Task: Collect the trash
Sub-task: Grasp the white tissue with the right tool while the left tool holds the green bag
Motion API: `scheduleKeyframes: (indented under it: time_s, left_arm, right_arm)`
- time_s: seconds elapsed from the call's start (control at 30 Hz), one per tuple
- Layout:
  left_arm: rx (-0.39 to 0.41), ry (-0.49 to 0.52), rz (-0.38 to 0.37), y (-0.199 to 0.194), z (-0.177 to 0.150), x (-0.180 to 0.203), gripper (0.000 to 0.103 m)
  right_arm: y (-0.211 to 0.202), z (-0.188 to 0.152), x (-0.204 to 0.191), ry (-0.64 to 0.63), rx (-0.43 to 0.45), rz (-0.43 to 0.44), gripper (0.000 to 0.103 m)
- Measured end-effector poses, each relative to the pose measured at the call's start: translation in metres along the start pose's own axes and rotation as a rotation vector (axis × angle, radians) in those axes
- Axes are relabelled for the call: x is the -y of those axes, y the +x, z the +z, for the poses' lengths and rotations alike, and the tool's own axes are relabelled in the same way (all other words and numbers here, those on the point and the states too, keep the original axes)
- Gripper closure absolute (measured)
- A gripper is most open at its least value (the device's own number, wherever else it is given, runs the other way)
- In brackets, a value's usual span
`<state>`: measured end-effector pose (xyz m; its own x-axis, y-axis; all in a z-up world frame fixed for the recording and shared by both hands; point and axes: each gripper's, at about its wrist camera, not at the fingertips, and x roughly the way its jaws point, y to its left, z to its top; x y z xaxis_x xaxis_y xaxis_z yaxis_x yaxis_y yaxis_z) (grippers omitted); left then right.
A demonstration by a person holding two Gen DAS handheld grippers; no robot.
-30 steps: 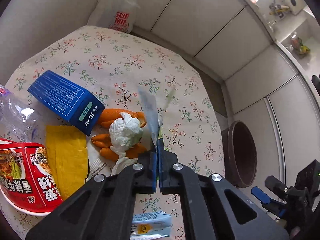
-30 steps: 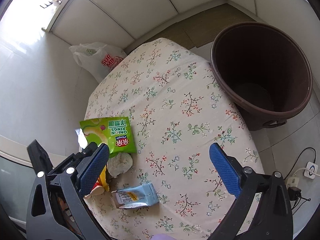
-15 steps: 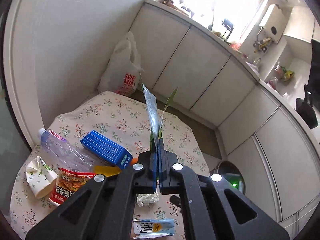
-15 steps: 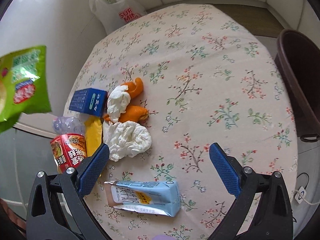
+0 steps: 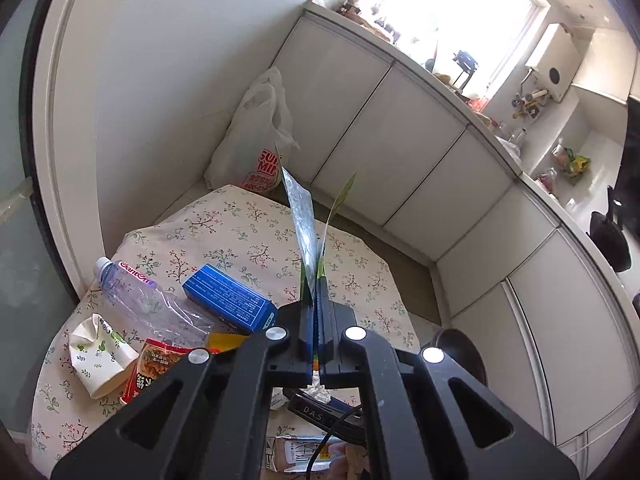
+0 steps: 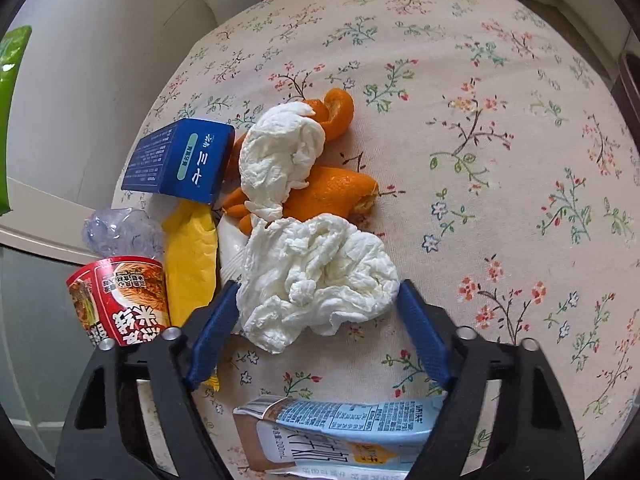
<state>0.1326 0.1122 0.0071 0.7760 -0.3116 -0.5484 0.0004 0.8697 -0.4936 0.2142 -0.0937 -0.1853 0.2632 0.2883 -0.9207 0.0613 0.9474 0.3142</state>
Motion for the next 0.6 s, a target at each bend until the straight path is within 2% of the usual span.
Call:
scheduleKeyframes:
  time_s: [0.03, 0.07, 0.17, 0.2, 0.4, 0.6]
  left_arm:
    - [-0.001, 0.001, 0.001, 0.0, 0.0, -0.001, 0.102]
    - [-0.002, 0.001, 0.002, 0.0, 0.0, -0.002, 0.102]
    - [-0.005, -0.003, 0.003, 0.001, 0.0, -0.003, 0.102]
    - [-0.006, -0.004, 0.003, 0.002, 0.0, -0.003, 0.102]
    - [-0.005, -0.002, 0.004, 0.002, -0.001, -0.001, 0.102]
    - [-0.005, -0.001, 0.003, 0.004, -0.005, 0.005, 0.102]
  right_arm:
    - [0.001, 0.0, -0.003, -0.017, 0.0, -0.02, 0.048]
    - [0.001, 0.0, -0.003, -0.018, 0.006, -0.022, 0.059]
    - [-0.001, 0.002, 0.001, -0.003, 0.018, 0.01, 0.067]
    - [-0.003, 0.002, 0.001, -0.007, 0.028, 0.004, 0.074]
    - [-0.017, -0.005, 0.004, -0.038, 0.06, -0.021, 0.075]
    - [-0.061, -0.013, 0.012, -0.079, 0.129, 0.0, 0.075]
